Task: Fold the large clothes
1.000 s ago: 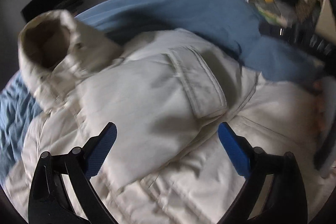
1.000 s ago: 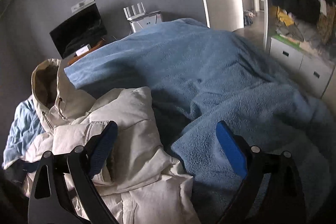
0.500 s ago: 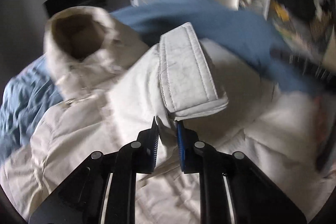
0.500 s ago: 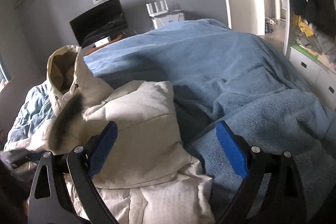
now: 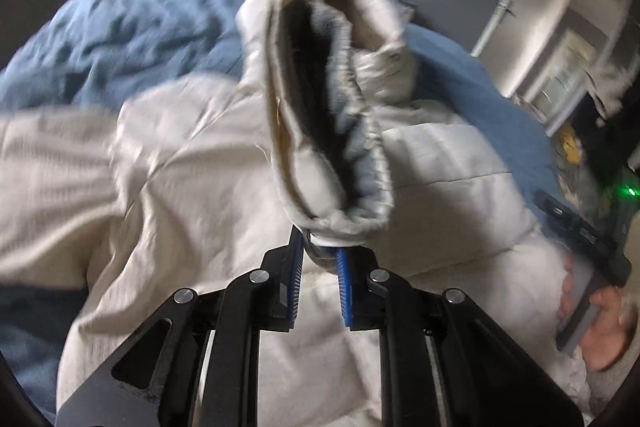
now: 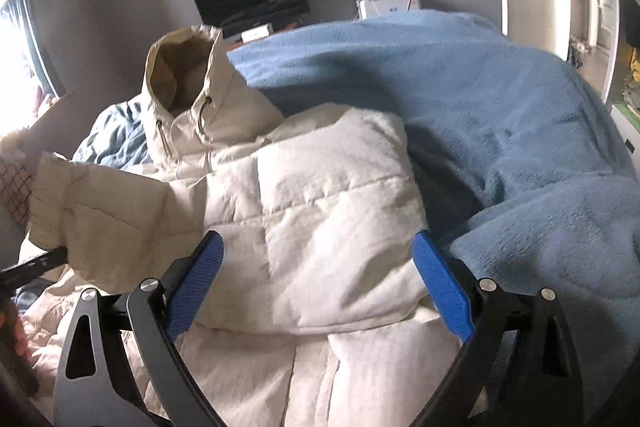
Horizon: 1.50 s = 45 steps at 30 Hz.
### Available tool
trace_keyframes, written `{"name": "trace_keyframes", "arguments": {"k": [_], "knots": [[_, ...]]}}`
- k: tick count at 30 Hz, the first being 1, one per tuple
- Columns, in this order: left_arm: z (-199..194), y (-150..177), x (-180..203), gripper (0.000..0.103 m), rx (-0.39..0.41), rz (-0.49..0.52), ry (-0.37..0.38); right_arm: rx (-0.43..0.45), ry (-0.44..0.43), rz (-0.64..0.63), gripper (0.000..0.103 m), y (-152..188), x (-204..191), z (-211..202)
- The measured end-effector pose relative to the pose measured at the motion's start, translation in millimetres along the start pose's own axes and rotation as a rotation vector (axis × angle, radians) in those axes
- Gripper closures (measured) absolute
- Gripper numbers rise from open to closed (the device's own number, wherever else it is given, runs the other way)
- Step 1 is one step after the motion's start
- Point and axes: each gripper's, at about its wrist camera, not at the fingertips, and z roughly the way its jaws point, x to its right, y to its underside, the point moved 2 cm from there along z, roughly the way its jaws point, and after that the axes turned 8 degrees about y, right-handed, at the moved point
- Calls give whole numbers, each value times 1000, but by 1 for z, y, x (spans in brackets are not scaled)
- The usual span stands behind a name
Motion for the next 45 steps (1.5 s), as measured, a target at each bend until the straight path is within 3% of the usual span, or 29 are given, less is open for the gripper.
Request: {"name": "trace_keyframes", "arguments": {"k": [4, 6, 7, 8, 9, 11, 14, 17, 19, 20, 21, 22, 23, 27, 29, 33, 37, 38, 39, 41, 44, 45], "knots": [[3, 10, -32, 86, -31, -164, 13, -61, -1, 0, 12, 5, 1, 11], [0, 13, -38, 84, -25, -187, -12, -67, 1, 3, 12, 5, 2, 12], [-3, 12, -41, 80, -15, -200, -28, -69, 1, 4, 12, 5, 3, 12], [-6, 12, -41, 68, -4, -209, -35, -71, 2, 5, 12, 6, 3, 12], [-11, 11, -42, 48, 17, -211, -45, -72, 2, 5, 12, 6, 3, 12], [-16, 7, -43, 39, 56, -193, -87, -72, 2, 6, 12, 6, 4, 12], [-7, -5, -53, 39, 34, -181, -139, -81, 4, 1, 12, 6, 3, 14], [4, -5, -76, 39, 10, -244, -150, -94, 6, -5, 12, 7, 3, 17], [12, -1, -92, 45, -8, -308, -121, -111, 10, -5, 12, 8, 3, 22], [10, 1, -96, 57, -3, -324, -111, -117, 11, -3, 12, 8, 3, 23], [6, 2, -101, 80, 5, -342, -110, -120, 11, -2, 12, 8, 4, 24], [1, 3, -103, 96, 13, -347, -104, -120, 11, 0, 12, 9, 4, 24], [-6, 5, -104, 100, 19, -350, -73, -120, 10, 1, 12, 9, 4, 24], [-19, 12, -109, 103, 0, -324, -154, -131, 4, 4, 11, 10, 6, 25], [-15, 14, -117, 103, -14, -365, -141, -160, 8, -5, 9, 11, 5, 32], [-13, 12, -112, 103, -12, -334, -153, -278, 53, -25, 9, 20, 7, 60], [-17, 9, -104, 103, 10, -299, -163, -300, 100, -70, 9, 26, 1, 69], [-18, 9, -102, 98, 14, -293, -168, -300, 106, -78, 9, 27, 0, 69], [-19, 9, -101, 81, 18, -287, -175, -300, 109, -83, 8, 27, -1, 69], [-21, 8, -96, 59, 30, -268, -189, -288, 102, -81, 8, 26, 0, 66], [-24, 6, -83, 51, 49, -210, -190, -248, 97, -72, 8, 25, -1, 55], [-25, 5, -78, 44, 54, -183, -192, -226, 106, -69, 8, 23, -1, 48]]}}
